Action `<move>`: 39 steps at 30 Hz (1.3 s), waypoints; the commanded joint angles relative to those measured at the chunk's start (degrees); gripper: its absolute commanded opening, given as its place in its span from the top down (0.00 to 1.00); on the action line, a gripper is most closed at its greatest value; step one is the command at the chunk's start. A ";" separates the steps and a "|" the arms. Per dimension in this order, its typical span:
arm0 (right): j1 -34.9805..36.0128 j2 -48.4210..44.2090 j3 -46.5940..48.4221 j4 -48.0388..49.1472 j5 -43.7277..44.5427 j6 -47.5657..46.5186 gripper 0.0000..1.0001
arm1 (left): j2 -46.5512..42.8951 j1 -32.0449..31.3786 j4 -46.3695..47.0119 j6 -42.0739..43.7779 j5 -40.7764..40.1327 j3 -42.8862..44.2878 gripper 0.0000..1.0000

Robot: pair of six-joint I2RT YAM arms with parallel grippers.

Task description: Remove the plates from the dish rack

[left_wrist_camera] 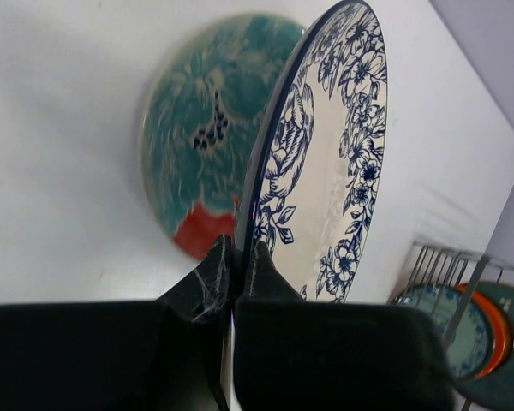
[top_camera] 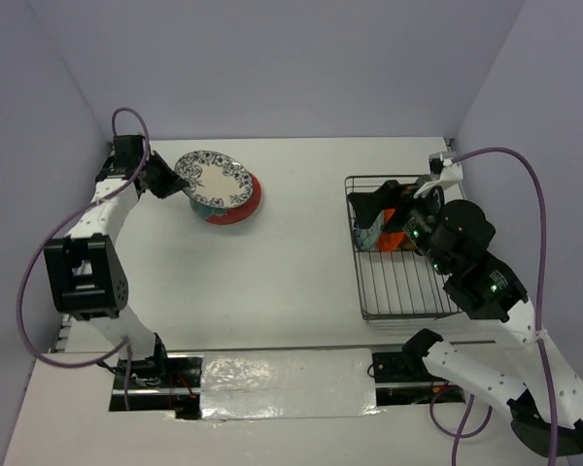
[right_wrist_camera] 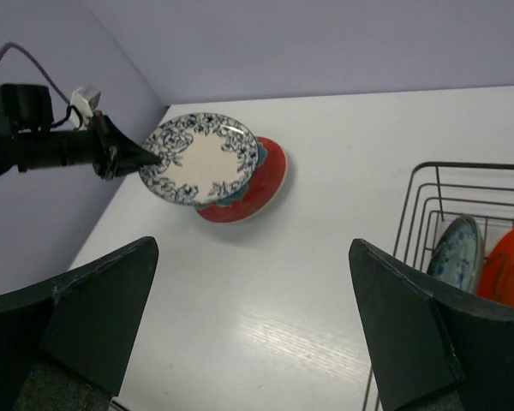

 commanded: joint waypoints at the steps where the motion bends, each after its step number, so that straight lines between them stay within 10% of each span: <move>1: -0.37 -1.83 -1.96 -3.32 2.10 -2.31 0.00 | 5.53 0.11 8.83 -4.28 6.13 7.24 1.00; 8: -0.55 -4.82 -2.85 -5.17 2.27 -3.54 0.00 | 14.16 0.11 10.33 -4.46 7.45 9.81 0.89; 21: -0.46 -3.60 -3.29 -6.75 1.31 -5.30 0.00 | 17.24 -0.76 9.36 -4.98 5.43 2.96 0.35; 27: -0.46 -4.03 -1.44 -8.95 1.48 -5.65 0.00 | 20.67 -2.96 3.22 -2.70 2.54 6.91 0.28; 32: -0.46 -4.47 -0.91 -10.45 1.30 -6.18 0.00 | 21.37 -5.95 -4.15 -0.41 -5.55 11.12 0.01; 39: -0.46 -4.48 -0.74 -11.76 2.44 -6.53 0.00 | 21.03 -5.95 -9.79 -0.76 -13.19 11.65 0.00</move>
